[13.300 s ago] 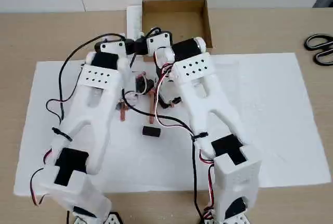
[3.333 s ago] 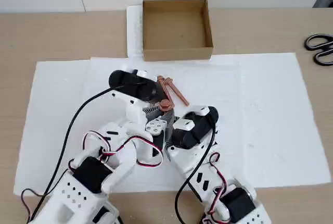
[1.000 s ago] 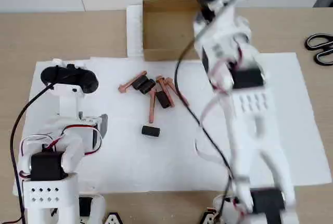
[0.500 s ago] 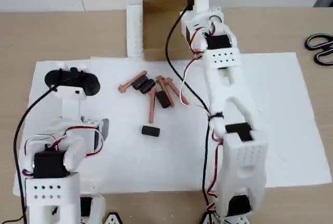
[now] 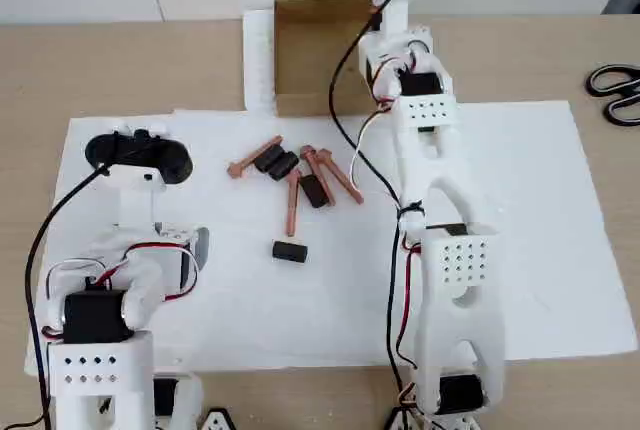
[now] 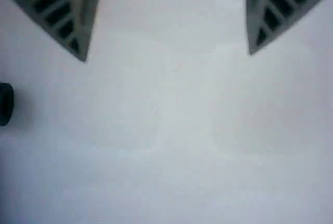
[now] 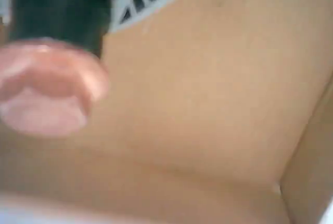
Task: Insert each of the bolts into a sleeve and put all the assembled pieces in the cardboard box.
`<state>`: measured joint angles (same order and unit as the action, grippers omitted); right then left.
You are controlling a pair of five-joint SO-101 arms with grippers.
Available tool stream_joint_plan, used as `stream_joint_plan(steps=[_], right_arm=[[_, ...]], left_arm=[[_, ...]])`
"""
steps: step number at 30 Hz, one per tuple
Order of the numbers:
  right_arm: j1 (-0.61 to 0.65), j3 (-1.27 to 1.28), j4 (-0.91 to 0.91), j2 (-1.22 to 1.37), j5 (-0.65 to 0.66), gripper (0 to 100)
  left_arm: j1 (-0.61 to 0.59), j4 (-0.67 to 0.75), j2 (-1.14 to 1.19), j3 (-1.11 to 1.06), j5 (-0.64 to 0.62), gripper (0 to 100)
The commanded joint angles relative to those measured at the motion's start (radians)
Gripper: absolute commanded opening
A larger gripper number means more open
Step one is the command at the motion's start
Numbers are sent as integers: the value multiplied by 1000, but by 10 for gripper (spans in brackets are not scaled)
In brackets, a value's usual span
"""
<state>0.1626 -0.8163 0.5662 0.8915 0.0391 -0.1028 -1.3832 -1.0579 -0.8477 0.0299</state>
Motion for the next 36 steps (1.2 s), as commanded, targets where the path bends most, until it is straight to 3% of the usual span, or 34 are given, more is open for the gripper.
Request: stream_joint_plan(steps=[1,7,14,22,34,36], right_arm=[[-5,-100,-28,7,9,3],[-7,-103,-30,35,8,22],[-7,-103,-30,35,8,229],[2,-178,-16,30,8,231],[85,-859,506,30,8,231],[79,-861,573,16,9,231]], left_arm=[[0,2,-12,10,2,189],[0,2,-12,10,2,190],[0,2,-12,10,2,190],[0,2,-12,10,2,191],[2,6,-12,8,2,191],[2,6,-12,7,2,191]])
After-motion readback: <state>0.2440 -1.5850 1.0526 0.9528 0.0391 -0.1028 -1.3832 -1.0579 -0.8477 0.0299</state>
